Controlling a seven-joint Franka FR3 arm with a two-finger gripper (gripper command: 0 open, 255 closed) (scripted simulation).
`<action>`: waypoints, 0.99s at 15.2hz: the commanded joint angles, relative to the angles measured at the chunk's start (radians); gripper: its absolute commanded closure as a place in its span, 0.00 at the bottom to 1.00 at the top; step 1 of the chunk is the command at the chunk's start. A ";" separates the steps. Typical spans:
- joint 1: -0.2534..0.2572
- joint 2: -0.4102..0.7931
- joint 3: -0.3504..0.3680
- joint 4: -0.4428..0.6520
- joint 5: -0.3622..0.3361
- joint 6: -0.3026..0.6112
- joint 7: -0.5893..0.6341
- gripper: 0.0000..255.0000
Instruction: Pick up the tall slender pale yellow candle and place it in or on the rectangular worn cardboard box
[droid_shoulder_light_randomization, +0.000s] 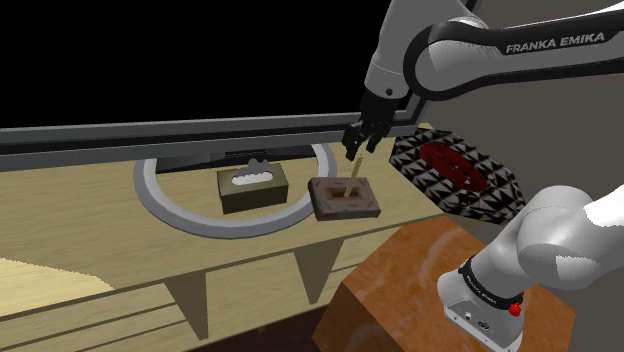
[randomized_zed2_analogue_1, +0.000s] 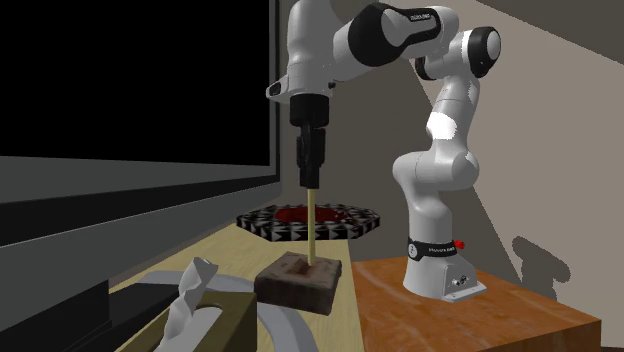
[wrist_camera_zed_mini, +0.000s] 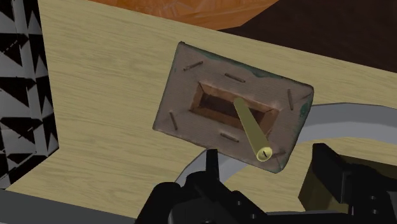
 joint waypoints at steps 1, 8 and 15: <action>0.000 0.000 0.000 0.000 0.000 0.000 0.000 0.00; -0.002 -0.025 -0.010 0.107 -0.005 -0.133 0.000 0.00; -0.002 -0.025 -0.010 0.107 -0.005 -0.133 0.000 0.00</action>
